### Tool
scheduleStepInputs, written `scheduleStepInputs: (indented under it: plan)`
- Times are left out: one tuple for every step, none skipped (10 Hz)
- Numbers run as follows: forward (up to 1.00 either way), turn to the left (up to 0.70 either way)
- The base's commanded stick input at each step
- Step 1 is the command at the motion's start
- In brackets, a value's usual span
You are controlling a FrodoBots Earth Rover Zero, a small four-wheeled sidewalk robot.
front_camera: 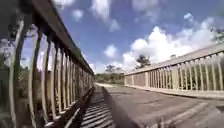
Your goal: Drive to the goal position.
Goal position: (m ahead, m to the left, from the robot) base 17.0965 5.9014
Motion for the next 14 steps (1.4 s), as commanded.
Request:
scheduleStepInputs:
  plan:
    - [0.70,0.00]
    - [0.70,0.00]
    - [0.70,0.00]
    - [0.70,0.00]
    - [0.70,0.00]
    - [0.70,0.00]
    - [0.70,0.00]
    - [0.70,0.00]
    - [0.70,0.00]
    - [0.70,0.00]
    - [0.70,0.00]
    - [0.70,0.00]
    - [0.70,0.00]
    - [0.70,0.00]
